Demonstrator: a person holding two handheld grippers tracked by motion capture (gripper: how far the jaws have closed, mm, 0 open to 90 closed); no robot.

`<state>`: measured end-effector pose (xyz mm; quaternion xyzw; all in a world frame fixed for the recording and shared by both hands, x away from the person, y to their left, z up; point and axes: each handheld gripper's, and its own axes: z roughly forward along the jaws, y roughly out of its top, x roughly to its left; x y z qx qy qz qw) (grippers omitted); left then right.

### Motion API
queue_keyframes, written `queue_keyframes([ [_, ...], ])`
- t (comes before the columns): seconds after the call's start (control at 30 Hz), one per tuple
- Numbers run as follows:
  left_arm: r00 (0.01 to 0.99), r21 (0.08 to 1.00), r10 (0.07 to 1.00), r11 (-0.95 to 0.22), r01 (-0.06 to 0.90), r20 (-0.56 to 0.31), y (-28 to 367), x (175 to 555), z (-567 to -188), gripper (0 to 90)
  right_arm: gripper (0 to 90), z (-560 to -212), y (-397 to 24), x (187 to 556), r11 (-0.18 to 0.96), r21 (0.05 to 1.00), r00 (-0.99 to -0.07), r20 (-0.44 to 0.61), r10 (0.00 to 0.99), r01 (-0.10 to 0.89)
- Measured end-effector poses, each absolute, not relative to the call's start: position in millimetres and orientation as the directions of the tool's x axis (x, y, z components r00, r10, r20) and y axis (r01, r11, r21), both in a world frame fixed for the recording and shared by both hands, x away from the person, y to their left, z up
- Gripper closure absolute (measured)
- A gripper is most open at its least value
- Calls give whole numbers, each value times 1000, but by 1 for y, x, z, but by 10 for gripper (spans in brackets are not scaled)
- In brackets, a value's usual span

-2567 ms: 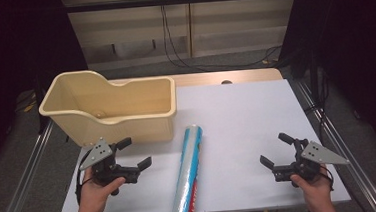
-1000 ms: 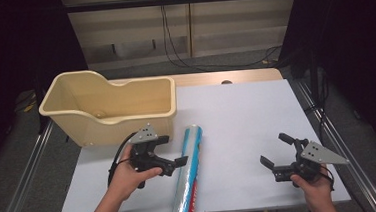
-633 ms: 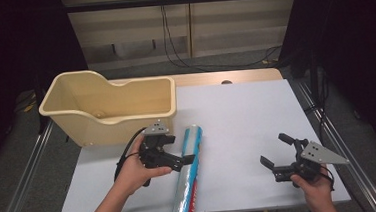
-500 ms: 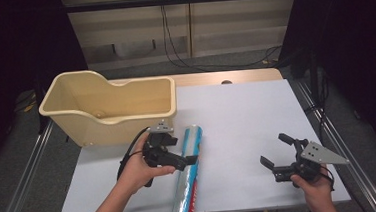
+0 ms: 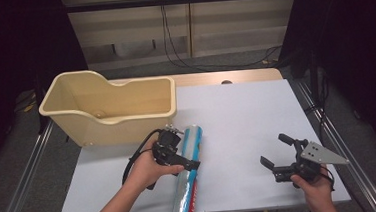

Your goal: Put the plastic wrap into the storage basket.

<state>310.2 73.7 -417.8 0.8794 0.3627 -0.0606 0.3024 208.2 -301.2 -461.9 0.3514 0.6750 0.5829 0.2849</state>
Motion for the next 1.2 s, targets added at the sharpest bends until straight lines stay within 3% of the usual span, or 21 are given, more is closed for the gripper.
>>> queue_keyframes([
  [0.33,688,341,644,-598,726,-335,63,309,-429,15,8,-462,-302,208,75,987,-588,21,808,139],
  [0.53,688,328,664,-606,724,-293,59,311,-436,19,8,-462,-301,208,78,987,-590,19,807,139],
  [0.9,665,279,683,-604,746,-301,51,310,-449,45,9,-461,-302,207,73,988,-588,23,809,139],
  [1.07,654,280,684,-590,757,-324,46,308,-451,131,9,-462,-302,207,70,988,-587,24,809,138],
  [1.2,650,288,688,-583,760,-323,45,307,-452,142,9,-462,-303,207,72,988,-589,23,807,137],
])
